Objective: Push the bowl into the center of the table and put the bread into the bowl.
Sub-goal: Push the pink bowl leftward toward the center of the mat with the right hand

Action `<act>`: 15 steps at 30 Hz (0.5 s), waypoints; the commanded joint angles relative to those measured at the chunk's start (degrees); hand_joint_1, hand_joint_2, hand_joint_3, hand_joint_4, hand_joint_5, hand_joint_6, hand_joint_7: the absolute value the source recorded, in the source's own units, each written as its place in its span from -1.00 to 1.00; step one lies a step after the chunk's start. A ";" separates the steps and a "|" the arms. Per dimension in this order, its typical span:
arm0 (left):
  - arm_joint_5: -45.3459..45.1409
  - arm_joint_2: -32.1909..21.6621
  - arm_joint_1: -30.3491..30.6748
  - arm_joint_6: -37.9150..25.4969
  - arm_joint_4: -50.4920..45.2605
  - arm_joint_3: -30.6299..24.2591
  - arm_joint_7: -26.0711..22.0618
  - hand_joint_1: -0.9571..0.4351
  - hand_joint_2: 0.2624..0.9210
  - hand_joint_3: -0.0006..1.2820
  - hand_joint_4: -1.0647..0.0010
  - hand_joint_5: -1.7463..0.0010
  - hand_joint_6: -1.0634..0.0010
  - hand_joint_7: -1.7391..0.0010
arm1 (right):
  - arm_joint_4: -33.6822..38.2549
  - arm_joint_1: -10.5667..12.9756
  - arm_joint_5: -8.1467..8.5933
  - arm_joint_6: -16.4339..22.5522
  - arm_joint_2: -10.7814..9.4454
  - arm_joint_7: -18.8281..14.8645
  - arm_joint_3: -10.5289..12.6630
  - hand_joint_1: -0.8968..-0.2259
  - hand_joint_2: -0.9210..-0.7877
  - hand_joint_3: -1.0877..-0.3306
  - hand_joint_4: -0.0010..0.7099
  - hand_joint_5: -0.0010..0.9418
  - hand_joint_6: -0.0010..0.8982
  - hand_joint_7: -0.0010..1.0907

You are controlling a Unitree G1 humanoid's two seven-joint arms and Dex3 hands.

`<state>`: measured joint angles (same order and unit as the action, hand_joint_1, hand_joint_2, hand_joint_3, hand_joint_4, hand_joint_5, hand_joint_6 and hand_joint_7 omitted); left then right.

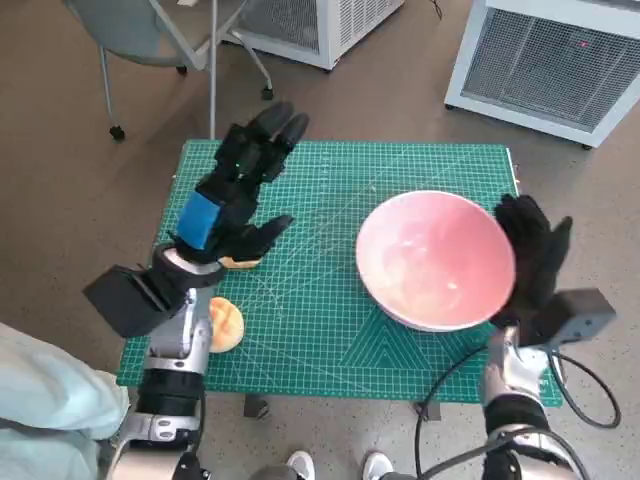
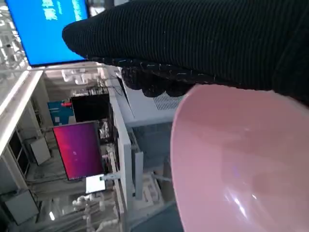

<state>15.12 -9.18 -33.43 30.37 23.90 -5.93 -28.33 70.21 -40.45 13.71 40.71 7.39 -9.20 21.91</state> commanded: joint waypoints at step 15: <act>-0.79 -2.56 3.17 0.52 -3.27 -1.51 0.90 -0.51 1.00 -0.41 0.49 0.99 0.77 0.63 | 4.05 -5.09 -0.21 -9.17 -3.18 0.11 0.40 -0.19 -1.00 -0.21 -1.00 -1.00 -0.99 -0.56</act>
<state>14.99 -10.99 -31.17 30.45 21.90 -7.03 -27.96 72.91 -45.07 13.68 33.49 5.47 -9.46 22.27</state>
